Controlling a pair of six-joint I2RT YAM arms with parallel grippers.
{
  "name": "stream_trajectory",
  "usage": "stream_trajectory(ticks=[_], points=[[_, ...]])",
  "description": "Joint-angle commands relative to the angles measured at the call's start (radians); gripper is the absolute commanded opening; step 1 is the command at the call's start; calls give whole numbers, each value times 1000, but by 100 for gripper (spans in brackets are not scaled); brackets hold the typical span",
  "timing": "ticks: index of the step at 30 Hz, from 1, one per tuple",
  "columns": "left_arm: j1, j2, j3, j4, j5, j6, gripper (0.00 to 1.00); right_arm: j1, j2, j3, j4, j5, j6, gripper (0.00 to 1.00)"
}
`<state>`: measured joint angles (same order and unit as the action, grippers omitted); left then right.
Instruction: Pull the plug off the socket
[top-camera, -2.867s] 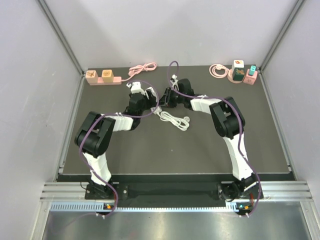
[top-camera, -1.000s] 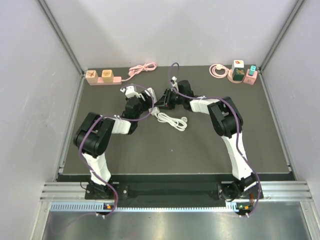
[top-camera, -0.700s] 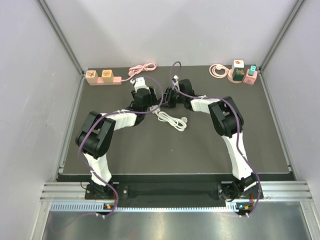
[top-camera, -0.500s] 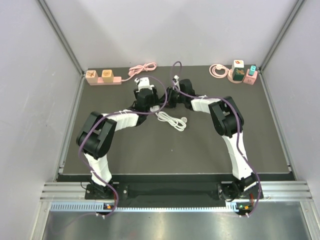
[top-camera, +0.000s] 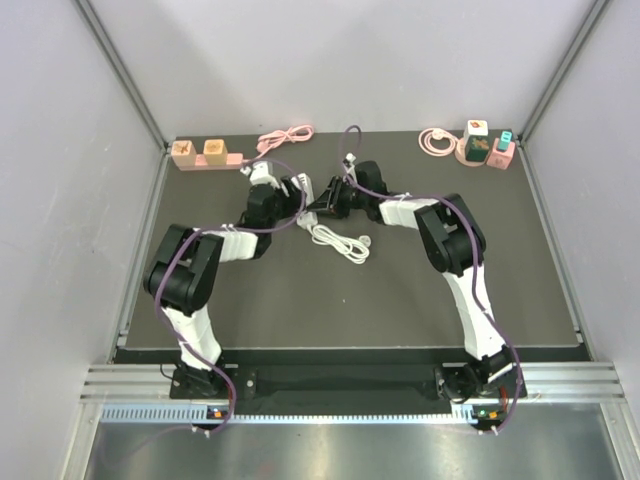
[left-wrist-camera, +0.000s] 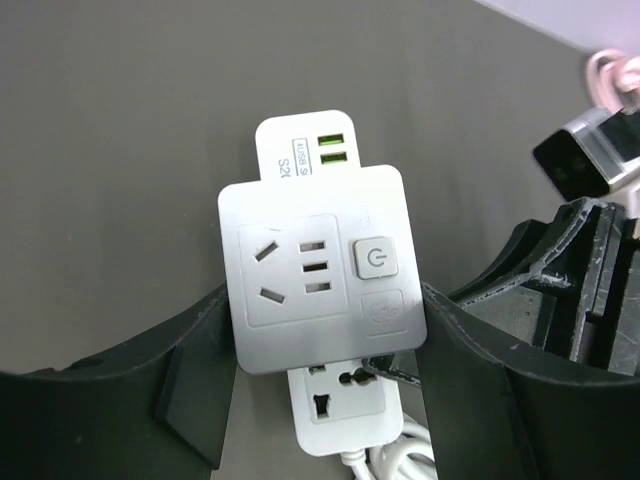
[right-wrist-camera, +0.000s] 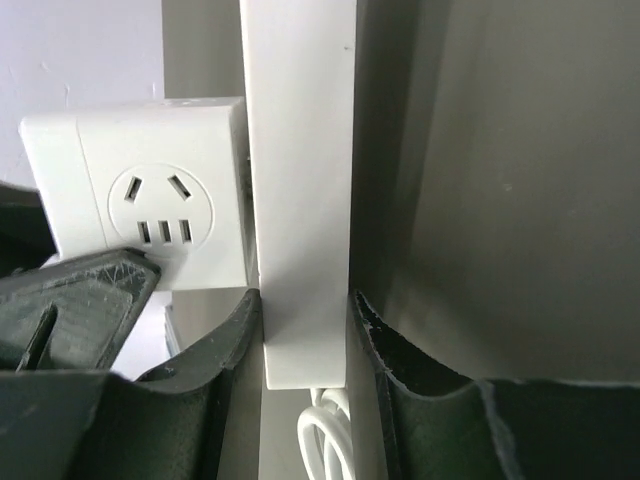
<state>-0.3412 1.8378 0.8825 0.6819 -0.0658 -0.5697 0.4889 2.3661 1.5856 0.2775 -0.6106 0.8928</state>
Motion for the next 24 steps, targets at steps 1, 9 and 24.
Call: stream_trajectory(ticks=[1, 9, 24], points=[[-123, -103, 179, 35, -58, 106, 0, -27, 41, 8, -118, 186, -43, 0], [-194, -146, 32, 318, -64, 258, 0, -29, 44, 10, -120, 178, -17, 0], [-81, -149, 360, -236, -92, -24, 0, -9, 38, 54, -230, 236, -52, 0]])
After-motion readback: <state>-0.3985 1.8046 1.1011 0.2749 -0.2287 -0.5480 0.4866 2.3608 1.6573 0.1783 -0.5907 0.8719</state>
